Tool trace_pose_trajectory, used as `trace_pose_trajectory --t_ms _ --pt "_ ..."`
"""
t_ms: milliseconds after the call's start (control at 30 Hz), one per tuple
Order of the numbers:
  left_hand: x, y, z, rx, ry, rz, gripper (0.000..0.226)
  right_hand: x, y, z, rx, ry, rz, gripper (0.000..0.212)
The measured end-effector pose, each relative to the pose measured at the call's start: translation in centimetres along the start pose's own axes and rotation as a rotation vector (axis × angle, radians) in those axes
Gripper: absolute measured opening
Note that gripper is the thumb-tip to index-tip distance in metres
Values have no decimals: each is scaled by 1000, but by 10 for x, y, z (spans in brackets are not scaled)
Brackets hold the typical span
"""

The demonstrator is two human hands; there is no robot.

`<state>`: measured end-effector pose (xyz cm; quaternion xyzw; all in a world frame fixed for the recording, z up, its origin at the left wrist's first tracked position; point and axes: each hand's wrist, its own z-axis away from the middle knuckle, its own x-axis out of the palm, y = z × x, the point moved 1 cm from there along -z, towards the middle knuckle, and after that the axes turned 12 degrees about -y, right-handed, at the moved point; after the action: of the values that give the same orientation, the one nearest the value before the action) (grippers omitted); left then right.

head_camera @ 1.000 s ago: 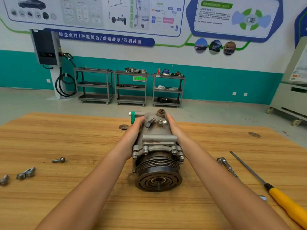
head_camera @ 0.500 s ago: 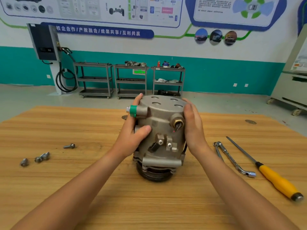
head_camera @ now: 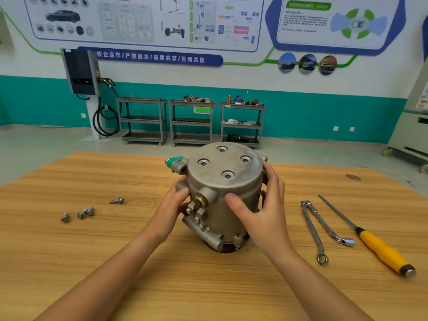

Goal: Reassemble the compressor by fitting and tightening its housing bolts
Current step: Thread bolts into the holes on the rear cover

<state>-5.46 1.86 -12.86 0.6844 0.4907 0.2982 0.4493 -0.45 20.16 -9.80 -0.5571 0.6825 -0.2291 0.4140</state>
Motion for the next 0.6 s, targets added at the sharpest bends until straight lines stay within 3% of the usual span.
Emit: trace_pose_trajectory --t_ms 67,233,433,500,600 --pt "-1 0 -2 -13 54 80 19 4 -1 3 7 29 18 86" --pt "-1 3 -5 -135 110 70 30 0 -14 -4 -68 109 152 82" --pt "-34 26 22 -242 -82 -432 16 0 -27 -30 -89 -48 168 49" --pt "-68 31 41 -263 67 -647 18 1 -24 -29 -101 -30 165 45" --pt "-130 33 73 -380 431 -998 24 1 -23 -25 -106 1 127 44"
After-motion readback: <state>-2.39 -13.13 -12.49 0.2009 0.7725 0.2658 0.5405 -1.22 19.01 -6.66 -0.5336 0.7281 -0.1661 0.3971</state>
